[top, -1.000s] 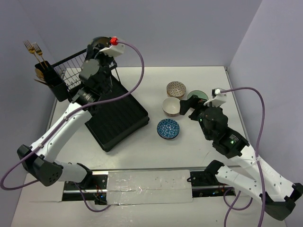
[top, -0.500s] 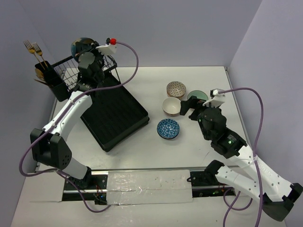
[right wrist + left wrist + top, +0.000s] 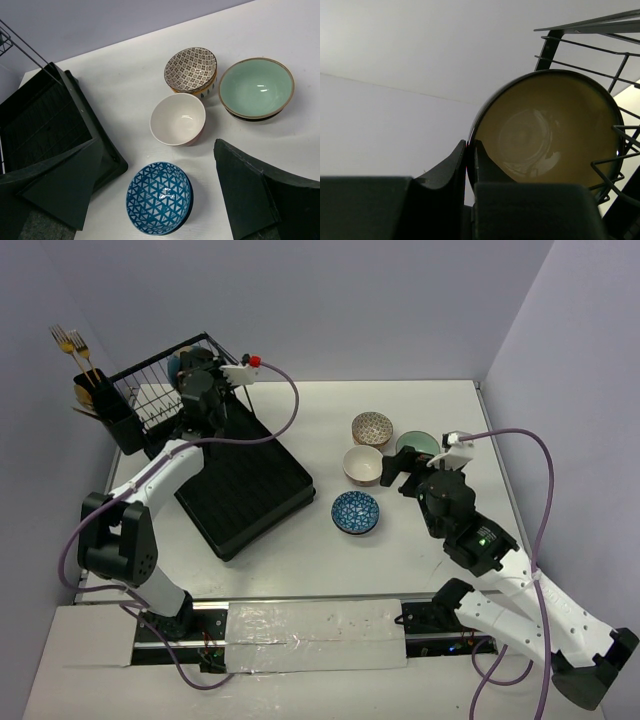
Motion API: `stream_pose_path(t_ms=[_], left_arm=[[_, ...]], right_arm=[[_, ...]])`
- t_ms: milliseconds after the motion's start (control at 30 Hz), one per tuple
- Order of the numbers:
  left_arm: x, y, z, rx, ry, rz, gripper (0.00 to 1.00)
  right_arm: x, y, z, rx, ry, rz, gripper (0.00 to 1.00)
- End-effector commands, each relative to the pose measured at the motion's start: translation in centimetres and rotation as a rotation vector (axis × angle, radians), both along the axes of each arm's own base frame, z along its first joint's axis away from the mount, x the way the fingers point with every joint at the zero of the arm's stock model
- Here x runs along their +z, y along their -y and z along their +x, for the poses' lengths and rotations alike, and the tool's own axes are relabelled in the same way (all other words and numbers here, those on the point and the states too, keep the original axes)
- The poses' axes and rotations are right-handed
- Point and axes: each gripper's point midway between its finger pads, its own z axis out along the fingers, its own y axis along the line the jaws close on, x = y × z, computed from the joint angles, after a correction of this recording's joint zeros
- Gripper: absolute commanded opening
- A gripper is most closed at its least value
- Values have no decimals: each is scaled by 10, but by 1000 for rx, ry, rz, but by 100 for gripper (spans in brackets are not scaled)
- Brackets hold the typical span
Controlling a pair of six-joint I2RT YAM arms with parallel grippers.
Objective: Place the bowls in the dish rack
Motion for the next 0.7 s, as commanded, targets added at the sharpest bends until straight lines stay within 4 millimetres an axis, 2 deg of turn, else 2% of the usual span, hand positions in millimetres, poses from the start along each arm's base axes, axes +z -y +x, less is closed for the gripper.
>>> stream_pose_path(t_ms=[0,267,667], left_arm=[[52,3,-14,-30,186,-17,1],[29,16,-29,-59,137,-35,14],[10,40,-45,-89,85,-89,24]], right_arm=[[5,1,3,-9,29,15,99],[3,1,4,-10,27,12,98],[0,0,3,-6,18,15,97]])
